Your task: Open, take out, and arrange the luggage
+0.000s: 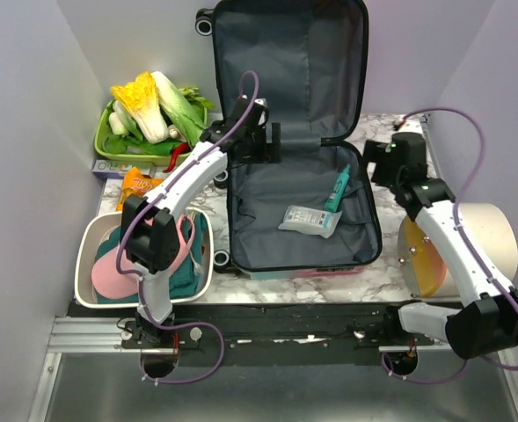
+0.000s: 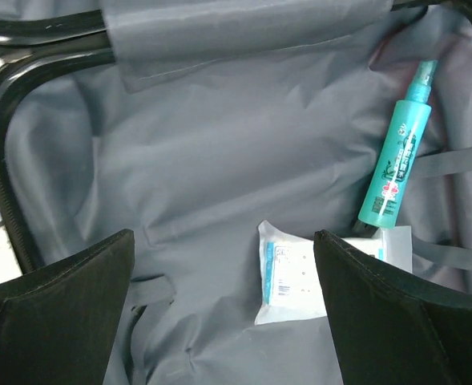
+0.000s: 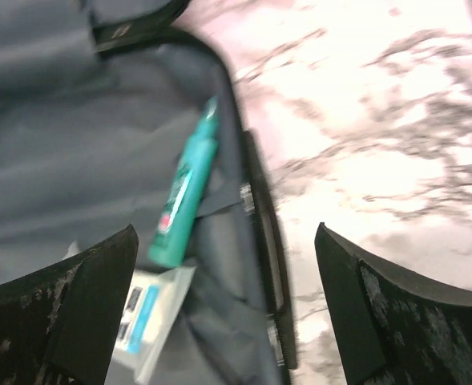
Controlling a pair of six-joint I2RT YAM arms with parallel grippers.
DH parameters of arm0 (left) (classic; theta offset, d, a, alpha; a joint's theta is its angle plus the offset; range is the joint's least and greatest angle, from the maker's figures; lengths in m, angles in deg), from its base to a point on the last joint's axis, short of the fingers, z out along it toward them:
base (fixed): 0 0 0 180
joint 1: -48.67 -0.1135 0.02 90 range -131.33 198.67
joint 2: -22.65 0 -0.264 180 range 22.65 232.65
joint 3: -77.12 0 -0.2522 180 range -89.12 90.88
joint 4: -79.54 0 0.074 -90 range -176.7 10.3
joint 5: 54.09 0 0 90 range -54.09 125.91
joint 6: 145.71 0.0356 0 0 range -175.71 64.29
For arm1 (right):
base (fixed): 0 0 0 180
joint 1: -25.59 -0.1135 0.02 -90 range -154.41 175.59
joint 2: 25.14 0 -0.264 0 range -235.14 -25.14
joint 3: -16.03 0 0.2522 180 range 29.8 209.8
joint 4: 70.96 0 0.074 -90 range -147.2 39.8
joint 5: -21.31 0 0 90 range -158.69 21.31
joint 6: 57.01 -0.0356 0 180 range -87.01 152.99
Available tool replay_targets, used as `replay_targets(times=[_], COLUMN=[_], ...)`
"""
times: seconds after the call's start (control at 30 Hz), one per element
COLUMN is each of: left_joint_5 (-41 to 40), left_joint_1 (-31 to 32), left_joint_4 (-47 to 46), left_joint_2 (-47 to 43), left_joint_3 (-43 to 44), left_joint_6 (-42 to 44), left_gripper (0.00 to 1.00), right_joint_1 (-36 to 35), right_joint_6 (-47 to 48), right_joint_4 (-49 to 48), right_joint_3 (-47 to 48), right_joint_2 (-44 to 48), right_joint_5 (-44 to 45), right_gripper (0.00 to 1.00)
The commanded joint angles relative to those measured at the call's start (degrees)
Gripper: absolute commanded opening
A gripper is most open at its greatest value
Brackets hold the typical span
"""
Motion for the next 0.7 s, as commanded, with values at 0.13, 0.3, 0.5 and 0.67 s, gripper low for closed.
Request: replay_targets(times=[0.13,0.3,0.5,0.67], left_joint_5=[3.7,7.6,9.9,11.2], left_joint_1=[0.4,1.0,1.6,1.8], left_joint_4=[2.1,1.8,2.3,3.8], left_joint_2=[5.7,7.2,8.9,11.0], left_joint_3=[10.1,10.6,12.6,15.9], left_joint_6=[3.6,5.1,7.1,10.2], left_gripper=[0.99,0.99,0.99,0.99], right_joint_1=[7.3,14.2,33.2,42.1], right_joint_6=[3.7,0.4,-8.6,-9.9], right_joint_4=[4.3,11.5,19.3,23.1], right_joint_3=[9.5,9.4,2.6,-1.3], right_joint_2=[-0.6,3.2,15.9,24.3], right_joint_5=[-4.6,2.2,4.3,12.2], right_gripper=[1.00,1.00,1.00,1.00])
